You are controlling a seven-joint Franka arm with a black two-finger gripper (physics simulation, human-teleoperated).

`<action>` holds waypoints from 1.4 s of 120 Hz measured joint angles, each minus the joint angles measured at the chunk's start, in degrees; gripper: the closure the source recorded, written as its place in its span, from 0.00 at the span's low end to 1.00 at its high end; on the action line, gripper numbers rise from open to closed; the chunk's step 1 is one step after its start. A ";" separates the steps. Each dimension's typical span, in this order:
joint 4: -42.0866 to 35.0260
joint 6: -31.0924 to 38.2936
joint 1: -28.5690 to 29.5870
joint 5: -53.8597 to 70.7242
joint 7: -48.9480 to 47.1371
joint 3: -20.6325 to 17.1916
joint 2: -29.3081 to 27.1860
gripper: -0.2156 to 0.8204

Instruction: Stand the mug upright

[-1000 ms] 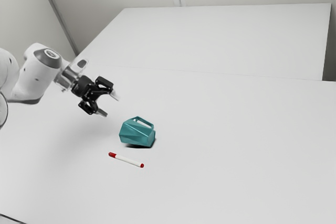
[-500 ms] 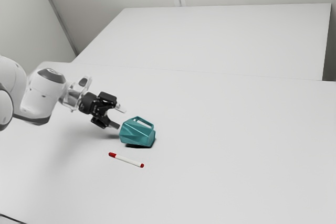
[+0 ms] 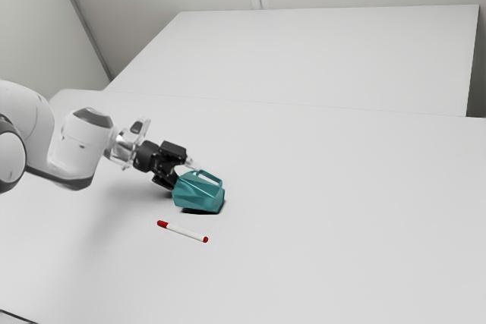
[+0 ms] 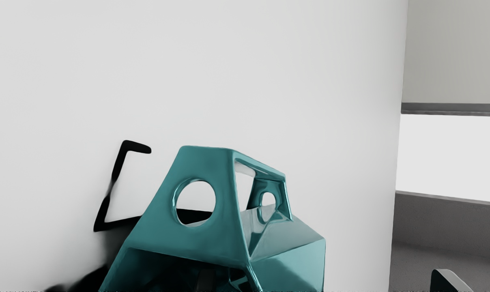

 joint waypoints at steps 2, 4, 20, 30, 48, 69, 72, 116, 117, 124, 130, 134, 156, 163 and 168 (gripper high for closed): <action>-0.16 0.10 0.00 -0.01 0.12 -0.01 -0.05 0.31; -0.28 0.19 0.00 -0.02 0.24 -0.02 -0.10 0.34; -0.58 0.61 0.01 -0.05 0.89 -0.03 -0.50 0.65; -0.61 0.73 0.01 -0.05 1.09 -0.03 -0.59 0.77; -0.69 0.94 0.01 0.10 1.37 -0.04 -0.61 0.86; -0.62 0.98 0.06 0.31 1.46 -0.04 -1.66 0.91; -0.58 0.94 0.06 0.37 1.44 -0.04 -2.19 0.92; 13.38 -0.41 0.06 18.53 -2.10 -0.53 -7.62 0.93; 14.02 -0.32 0.03 19.63 -2.29 -0.61 -7.44 0.93; 17.13 1.29 0.02 27.66 -3.71 -1.77 -6.21 0.94; 18.62 3.20 -0.26 33.84 -5.03 -2.75 -4.98 0.93; 19.35 4.95 -0.48 37.61 -5.88 -3.40 -3.93 0.94; 19.97 15.37 -1.75 52.54 -10.65 -4.83 0.95 0.94; 20.08 17.33 -2.00 55.57 -12.37 -4.94 1.64 0.95; 20.10 18.42 -2.14 57.27 -13.67 -5.01 2.08 0.95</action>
